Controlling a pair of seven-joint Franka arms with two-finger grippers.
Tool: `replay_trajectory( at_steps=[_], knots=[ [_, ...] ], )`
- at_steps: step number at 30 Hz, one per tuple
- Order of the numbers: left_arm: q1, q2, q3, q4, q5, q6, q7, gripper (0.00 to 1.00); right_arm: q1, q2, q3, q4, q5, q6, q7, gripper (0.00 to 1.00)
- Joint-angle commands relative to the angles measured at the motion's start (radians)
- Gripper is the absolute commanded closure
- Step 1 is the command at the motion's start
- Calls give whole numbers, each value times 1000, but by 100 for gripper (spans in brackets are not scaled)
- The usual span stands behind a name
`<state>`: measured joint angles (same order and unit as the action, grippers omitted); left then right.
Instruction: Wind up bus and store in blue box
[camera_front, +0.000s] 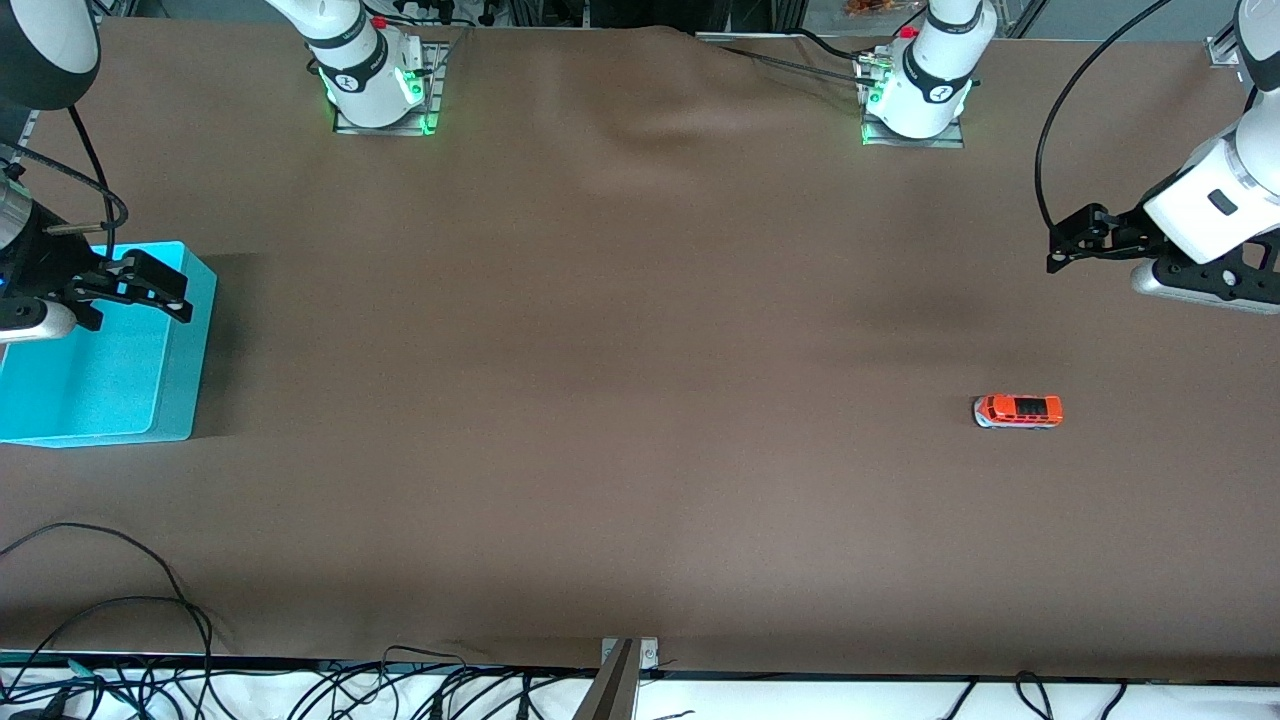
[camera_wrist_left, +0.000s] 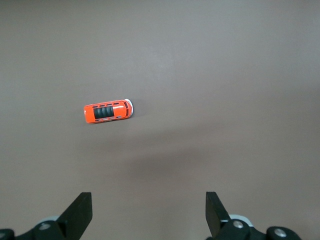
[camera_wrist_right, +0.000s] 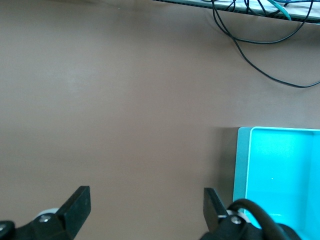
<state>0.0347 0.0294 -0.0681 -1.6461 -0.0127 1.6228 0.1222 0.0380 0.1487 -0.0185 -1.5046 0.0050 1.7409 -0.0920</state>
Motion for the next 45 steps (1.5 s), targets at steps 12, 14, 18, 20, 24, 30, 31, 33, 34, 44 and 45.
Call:
replay_trajectory(
  at_steps=[12, 14, 18, 20, 24, 30, 31, 33, 34, 44, 45],
  knots=[
    [8, 27, -1, 57, -18, -86, 1, 0, -4, 5, 5, 14, -16, 2, 1, 0],
    [7, 27, -1, 57, -18, -87, 1, 0, -4, 5, 5, 14, -16, 2, 1, 0],
    [1, 26, -3, 57, -20, -95, 2, 0, -3, 5, 5, 14, -16, 2, 1, 0],
    [-4, 26, -3, 58, -39, -106, 4, 0, -4, 5, 5, 14, -16, 2, 1, 0],
    [-6, 27, -4, 58, -40, -106, 36, 0, -4, 5, 5, 14, -16, 2, 1, 0],
    [7, 30, 4, 58, -32, -103, 253, 0, -3, 5, 5, 14, -16, 2, 1, 0],
    [7, 30, 5, 58, -23, -100, 292, 0, -3, 5, 5, 14, -16, 2, 1, 0],
    [10, 34, 10, 58, 9, -98, 353, 0, -4, 5, 5, 14, -16, 2, 1, 0],
    [13, 41, 11, 58, 26, -98, 378, 0, -4, 5, 5, 14, -16, 2, 1, 0],
    [57, 139, 14, 54, 149, 41, 612, 0, -3, 5, 5, 14, -14, 3, 1, 0],
    [57, 147, 14, 54, 170, 55, 652, 0, -3, 5, 5, 14, -14, 2, 1, 0]
  ],
)
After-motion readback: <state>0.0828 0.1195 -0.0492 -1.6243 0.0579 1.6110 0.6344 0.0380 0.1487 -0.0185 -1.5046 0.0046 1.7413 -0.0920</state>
